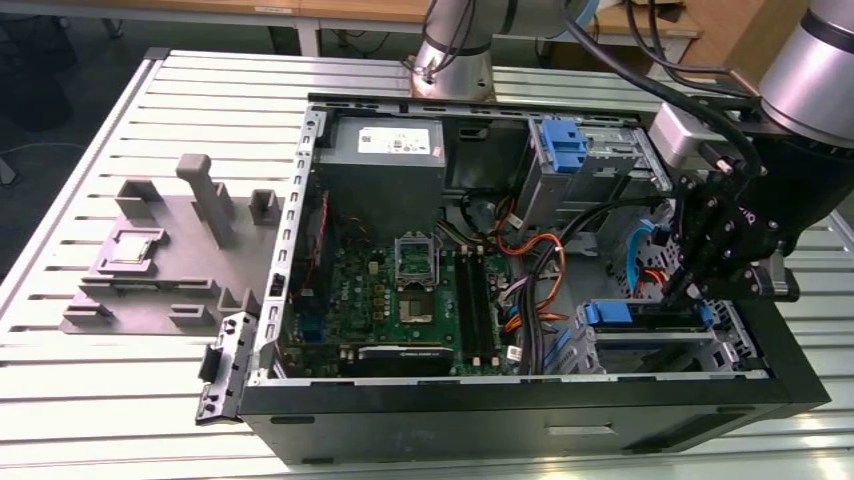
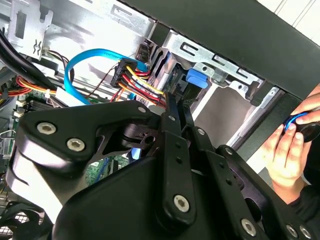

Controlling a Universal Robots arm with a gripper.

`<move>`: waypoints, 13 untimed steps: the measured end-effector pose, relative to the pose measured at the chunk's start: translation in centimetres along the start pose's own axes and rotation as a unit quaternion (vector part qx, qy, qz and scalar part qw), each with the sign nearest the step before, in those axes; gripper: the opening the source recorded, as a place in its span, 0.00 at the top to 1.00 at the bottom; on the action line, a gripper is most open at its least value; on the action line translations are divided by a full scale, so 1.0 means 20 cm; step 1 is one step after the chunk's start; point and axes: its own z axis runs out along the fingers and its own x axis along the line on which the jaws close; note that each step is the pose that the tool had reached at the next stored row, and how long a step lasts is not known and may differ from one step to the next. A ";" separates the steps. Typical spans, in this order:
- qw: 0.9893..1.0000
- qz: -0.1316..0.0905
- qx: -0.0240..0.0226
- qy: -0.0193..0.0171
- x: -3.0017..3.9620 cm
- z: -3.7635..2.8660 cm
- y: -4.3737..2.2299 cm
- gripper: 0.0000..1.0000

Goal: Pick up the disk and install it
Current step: 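Insert the first disk wire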

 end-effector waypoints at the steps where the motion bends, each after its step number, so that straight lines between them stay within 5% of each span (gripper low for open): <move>1: 1.000 0.000 0.000 0.000 0.000 0.001 0.000 0.84; 13: 1.000 0.000 0.000 -0.004 0.001 0.004 -0.002 0.84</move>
